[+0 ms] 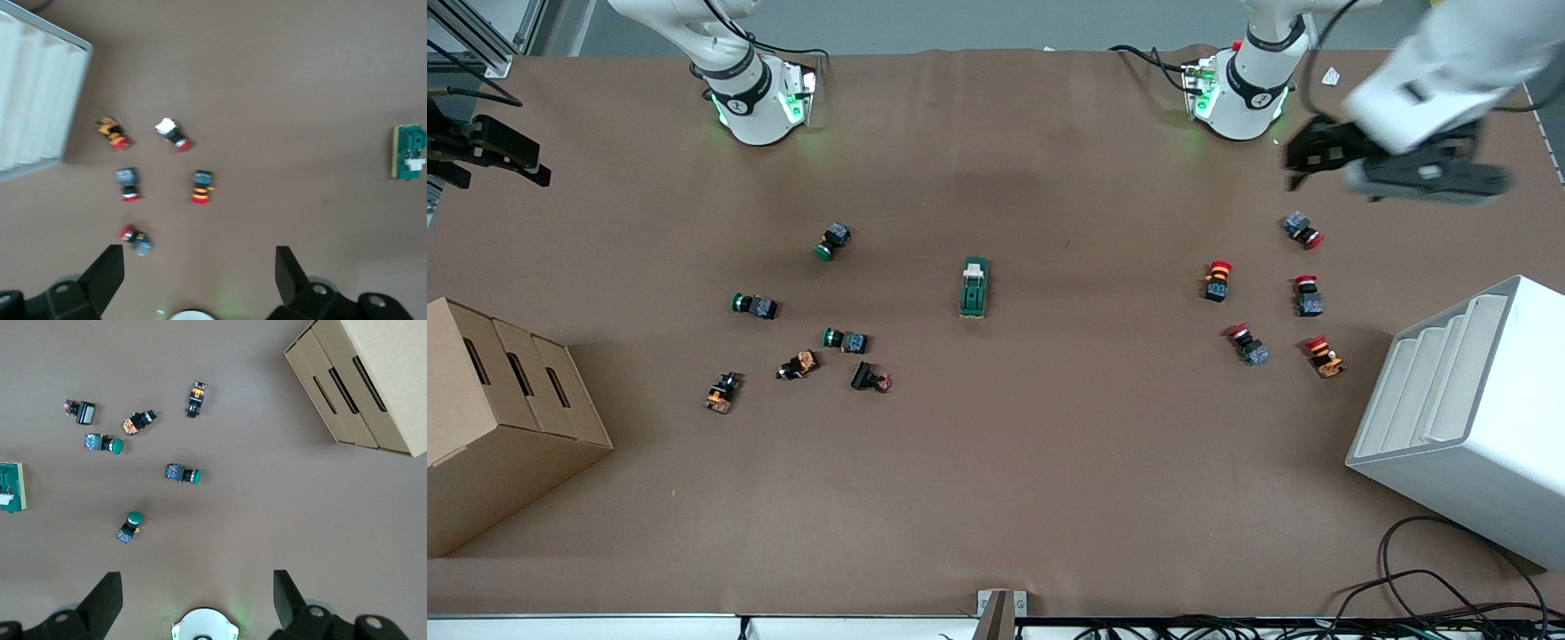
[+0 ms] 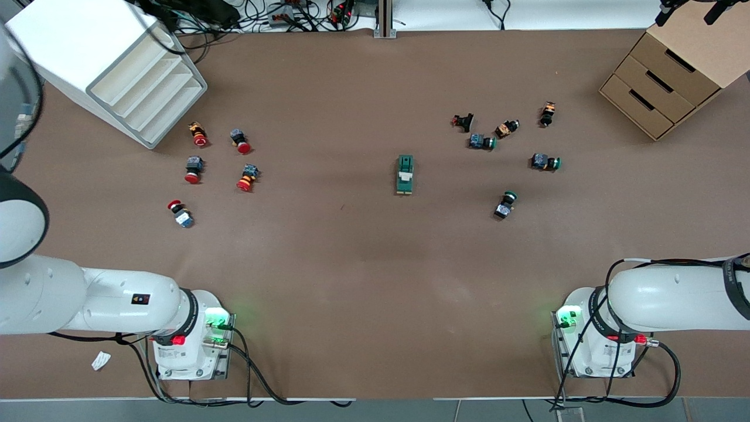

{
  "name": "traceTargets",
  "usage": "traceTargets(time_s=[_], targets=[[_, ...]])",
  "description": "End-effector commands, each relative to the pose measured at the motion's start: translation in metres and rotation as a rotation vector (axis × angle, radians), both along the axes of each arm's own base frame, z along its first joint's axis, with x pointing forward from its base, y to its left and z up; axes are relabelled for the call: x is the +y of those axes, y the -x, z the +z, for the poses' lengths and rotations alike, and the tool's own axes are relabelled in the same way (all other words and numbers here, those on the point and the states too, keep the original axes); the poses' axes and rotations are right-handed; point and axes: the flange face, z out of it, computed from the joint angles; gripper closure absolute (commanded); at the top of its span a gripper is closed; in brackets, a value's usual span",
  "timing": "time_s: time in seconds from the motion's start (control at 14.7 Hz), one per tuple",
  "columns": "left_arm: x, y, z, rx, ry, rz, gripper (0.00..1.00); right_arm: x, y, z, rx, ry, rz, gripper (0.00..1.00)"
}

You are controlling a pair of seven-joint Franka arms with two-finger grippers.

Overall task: Close load switch with both arms
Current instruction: 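Move the left gripper over the green switch and lower onto it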

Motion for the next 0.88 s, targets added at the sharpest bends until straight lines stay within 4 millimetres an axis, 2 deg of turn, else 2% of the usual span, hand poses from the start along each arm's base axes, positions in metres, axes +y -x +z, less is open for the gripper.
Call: traceTargets(time_s=[0.0, 0.2, 0.41, 0.61, 0.75, 0.81], targets=[[-0.09, 0.008, -0.042, 0.019, -0.011, 0.098, 0.0, 0.001, 0.006, 0.006, -0.019, -0.016, 0.007, 0.0], [-0.179, 0.034, -0.091, 0.009, 0.041, 0.239, 0.0, 0.0, 0.006, 0.007, -0.023, -0.012, 0.008, 0.0], [-0.264, 0.076, -0.155, -0.046, 0.009, 0.318, 0.0, 0.002, 0.006, 0.011, -0.031, -0.005, 0.012, 0.0], [-0.33, 0.115, -0.23, -0.128, -0.035, 0.358, 0.0, 0.002, 0.004, 0.012, -0.045, -0.013, 0.011, 0.0], [-0.363, 0.146, -0.274, -0.207, -0.054, 0.358, 0.0, 0.003, 0.004, 0.012, -0.049, -0.013, 0.012, 0.0], [-0.374, 0.158, -0.292, -0.253, -0.057, 0.354, 0.0, 0.003, 0.004, 0.012, -0.049, -0.013, 0.012, 0.0]])
